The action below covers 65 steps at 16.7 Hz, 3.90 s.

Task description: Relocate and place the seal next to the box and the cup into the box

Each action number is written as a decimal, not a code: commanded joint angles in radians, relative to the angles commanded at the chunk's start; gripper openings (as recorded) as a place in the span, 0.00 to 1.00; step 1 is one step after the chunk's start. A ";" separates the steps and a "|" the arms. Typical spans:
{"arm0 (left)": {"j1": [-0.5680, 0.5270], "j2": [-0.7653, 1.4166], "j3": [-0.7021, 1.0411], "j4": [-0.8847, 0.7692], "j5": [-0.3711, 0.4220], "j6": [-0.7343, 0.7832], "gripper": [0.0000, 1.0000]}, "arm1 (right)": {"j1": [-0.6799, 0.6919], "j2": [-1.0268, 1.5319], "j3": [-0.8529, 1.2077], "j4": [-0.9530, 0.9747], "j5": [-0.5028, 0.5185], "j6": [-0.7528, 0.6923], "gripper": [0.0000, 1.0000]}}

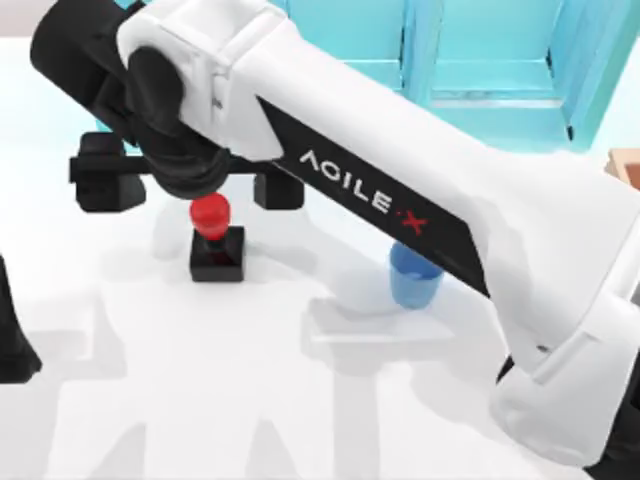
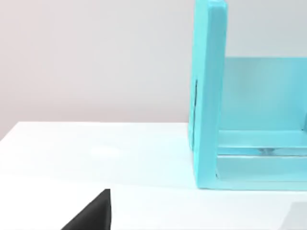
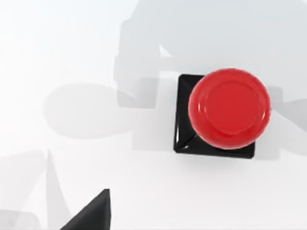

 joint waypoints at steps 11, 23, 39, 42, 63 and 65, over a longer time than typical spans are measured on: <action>0.000 0.000 0.000 0.000 0.000 0.000 1.00 | 0.007 0.165 0.158 -0.052 0.095 0.067 1.00; 0.000 0.000 0.000 0.000 0.000 0.000 1.00 | -0.051 0.306 0.157 0.111 0.080 0.008 1.00; 0.000 0.000 0.000 0.000 0.000 0.000 1.00 | -0.051 0.306 0.157 0.111 0.080 0.008 0.00; 0.000 0.000 0.000 0.000 0.000 0.000 1.00 | -0.051 0.306 0.157 0.111 0.080 0.008 0.00; 0.000 0.000 0.000 0.000 0.000 0.000 1.00 | -0.173 0.445 0.935 -0.481 0.041 -0.118 0.00; 0.000 0.000 0.000 0.000 0.000 0.000 1.00 | -0.174 0.446 0.941 -0.487 0.041 -0.120 0.00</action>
